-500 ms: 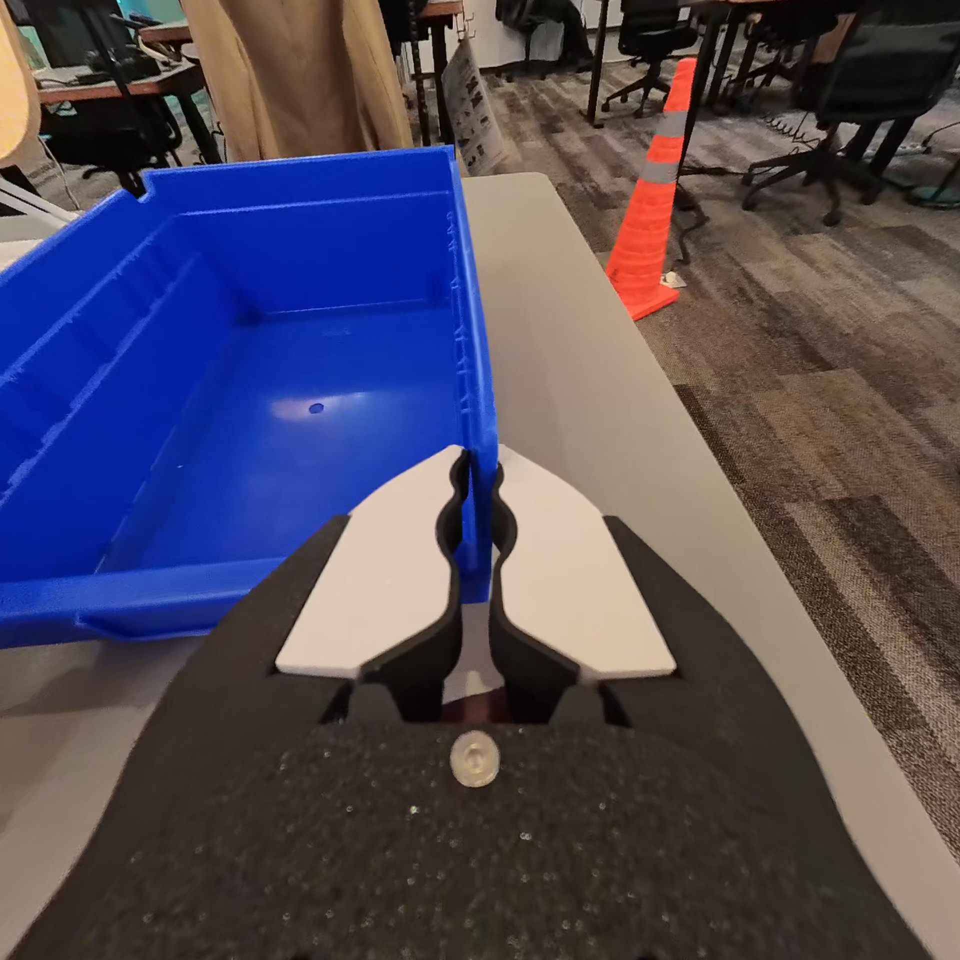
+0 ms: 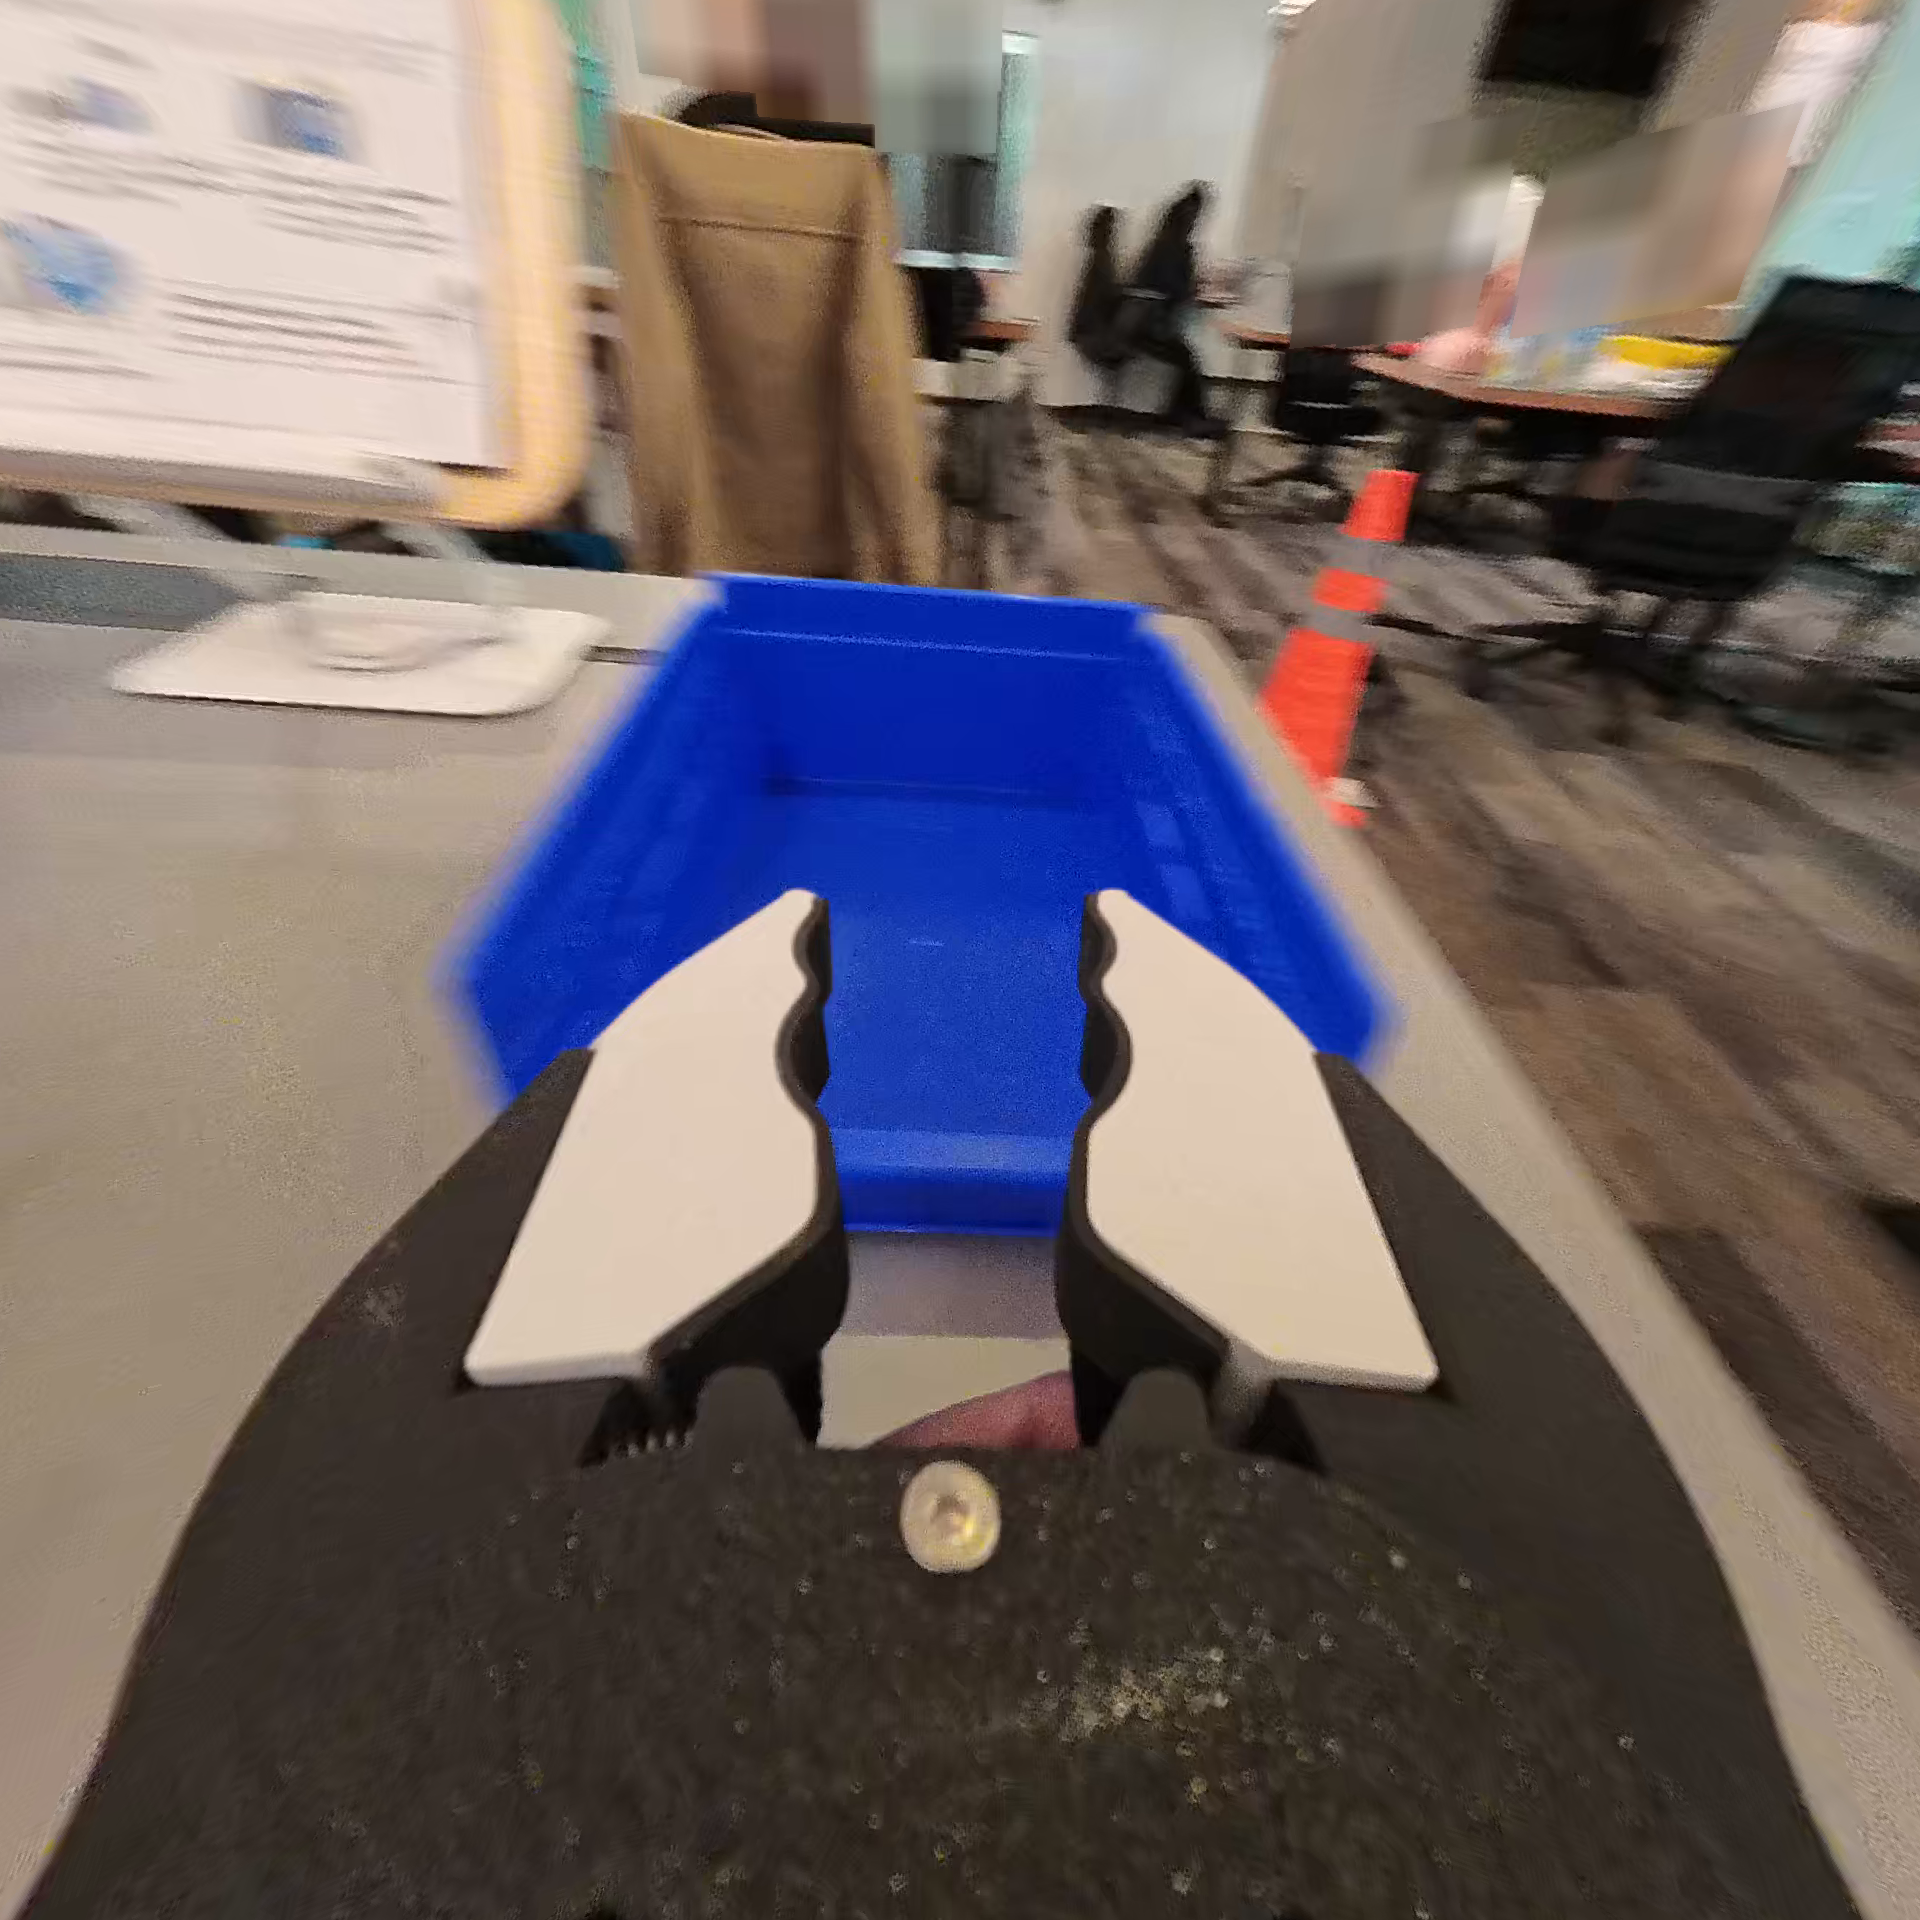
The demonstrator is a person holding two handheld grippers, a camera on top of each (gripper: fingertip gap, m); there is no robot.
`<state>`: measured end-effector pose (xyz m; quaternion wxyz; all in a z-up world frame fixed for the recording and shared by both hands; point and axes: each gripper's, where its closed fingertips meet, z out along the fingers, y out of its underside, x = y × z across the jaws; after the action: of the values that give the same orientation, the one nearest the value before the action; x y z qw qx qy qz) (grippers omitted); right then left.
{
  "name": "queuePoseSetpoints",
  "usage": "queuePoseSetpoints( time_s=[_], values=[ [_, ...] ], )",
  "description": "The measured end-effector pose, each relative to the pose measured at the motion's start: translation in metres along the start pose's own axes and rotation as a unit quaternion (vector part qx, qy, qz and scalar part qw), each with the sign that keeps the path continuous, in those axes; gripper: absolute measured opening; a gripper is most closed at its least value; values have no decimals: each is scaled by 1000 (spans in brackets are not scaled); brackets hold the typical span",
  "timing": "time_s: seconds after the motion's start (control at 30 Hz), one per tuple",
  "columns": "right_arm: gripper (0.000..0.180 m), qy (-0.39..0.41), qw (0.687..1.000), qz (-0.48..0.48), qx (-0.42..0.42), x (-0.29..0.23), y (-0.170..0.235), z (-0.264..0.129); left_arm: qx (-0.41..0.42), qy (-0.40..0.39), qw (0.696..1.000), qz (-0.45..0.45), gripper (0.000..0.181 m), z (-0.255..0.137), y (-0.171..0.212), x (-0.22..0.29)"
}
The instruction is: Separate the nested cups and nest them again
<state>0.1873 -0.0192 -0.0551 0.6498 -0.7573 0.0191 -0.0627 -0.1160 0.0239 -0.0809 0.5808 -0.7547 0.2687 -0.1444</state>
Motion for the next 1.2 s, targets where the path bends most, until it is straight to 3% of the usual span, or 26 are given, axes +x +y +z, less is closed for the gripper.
queuePoseSetpoints(
  time_s=[0.13, 0.3, 0.43, 1.2],
  values=[
    [53, -162, 986, 37, 0, -131, -2, -12, 13, -119, 991, -58, 62, -65, 32, -87],
    [61, -185, 982, 26, -40, -206, 32, -8, 24, -170, 979, -106, 59, -108, 62, -135],
    [61, -170, 985, 7, -36, -207, 46, -7, 22, -142, 977, -158, 61, -107, 67, -146],
    [55, -186, 982, 16, -22, -189, 45, -15, 11, -177, 976, -128, 63, -101, 74, -174]
  ],
)
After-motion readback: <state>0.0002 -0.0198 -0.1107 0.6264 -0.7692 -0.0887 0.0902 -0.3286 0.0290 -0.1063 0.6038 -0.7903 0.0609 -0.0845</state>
